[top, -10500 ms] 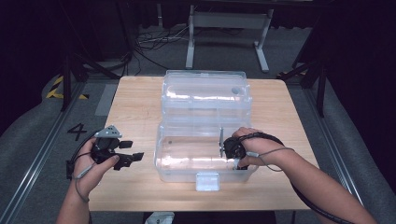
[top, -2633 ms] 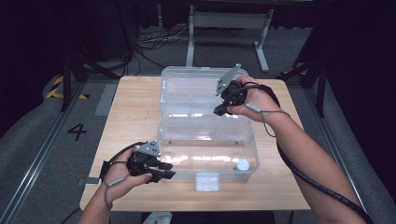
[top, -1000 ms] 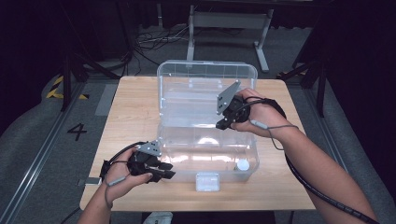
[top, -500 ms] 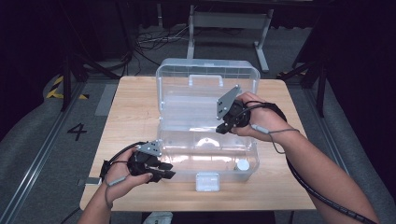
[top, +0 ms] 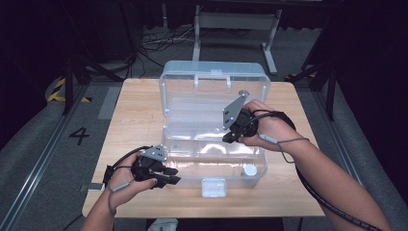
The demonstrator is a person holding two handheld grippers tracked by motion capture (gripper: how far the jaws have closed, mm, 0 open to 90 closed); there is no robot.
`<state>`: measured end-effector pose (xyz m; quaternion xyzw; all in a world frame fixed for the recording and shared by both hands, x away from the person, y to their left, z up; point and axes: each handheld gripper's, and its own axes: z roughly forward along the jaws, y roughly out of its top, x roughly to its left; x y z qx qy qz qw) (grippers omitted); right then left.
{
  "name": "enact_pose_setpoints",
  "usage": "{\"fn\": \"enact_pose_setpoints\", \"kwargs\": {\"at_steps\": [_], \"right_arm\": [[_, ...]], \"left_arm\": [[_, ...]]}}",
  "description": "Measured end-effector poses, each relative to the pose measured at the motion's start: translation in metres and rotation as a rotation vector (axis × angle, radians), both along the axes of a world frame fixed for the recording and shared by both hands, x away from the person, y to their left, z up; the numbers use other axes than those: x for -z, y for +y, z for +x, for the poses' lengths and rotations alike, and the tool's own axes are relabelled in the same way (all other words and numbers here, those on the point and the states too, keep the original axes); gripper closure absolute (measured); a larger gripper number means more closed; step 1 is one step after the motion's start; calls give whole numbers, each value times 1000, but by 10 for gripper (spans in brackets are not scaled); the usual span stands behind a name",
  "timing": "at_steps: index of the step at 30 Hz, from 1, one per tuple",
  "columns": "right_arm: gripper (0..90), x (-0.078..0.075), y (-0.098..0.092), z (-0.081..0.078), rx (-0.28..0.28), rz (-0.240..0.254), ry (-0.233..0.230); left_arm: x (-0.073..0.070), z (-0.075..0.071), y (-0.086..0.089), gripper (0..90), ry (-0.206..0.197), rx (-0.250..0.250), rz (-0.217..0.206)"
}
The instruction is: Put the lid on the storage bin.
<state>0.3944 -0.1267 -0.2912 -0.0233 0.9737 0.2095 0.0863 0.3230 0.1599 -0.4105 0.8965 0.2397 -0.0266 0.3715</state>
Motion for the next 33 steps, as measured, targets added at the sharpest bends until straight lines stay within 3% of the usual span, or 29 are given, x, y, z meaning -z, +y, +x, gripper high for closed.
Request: {"fn": "enact_pose_setpoints", "kwargs": {"at_steps": [6, 11, 23, 29, 33], "right_arm": [[898, 2, -1, -4, -2, 4, -2], [898, 4, -1, -6, 3, 6, -1], [898, 8, -3, -11, 3, 31, -3], [898, 10, -5, -14, 9, 42, -18], [897, 10, -5, -16, 14, 43, -18]], "left_arm": [[-4, -1, 2, 696, 3, 5, -15], [-11, -4, 3, 700, -22, 4, -29], [-46, -15, 5, 792, -71, 14, -123], [-65, -11, 9, 844, -85, -24, -208], [-73, -7, 14, 863, -99, -77, -227]]}}
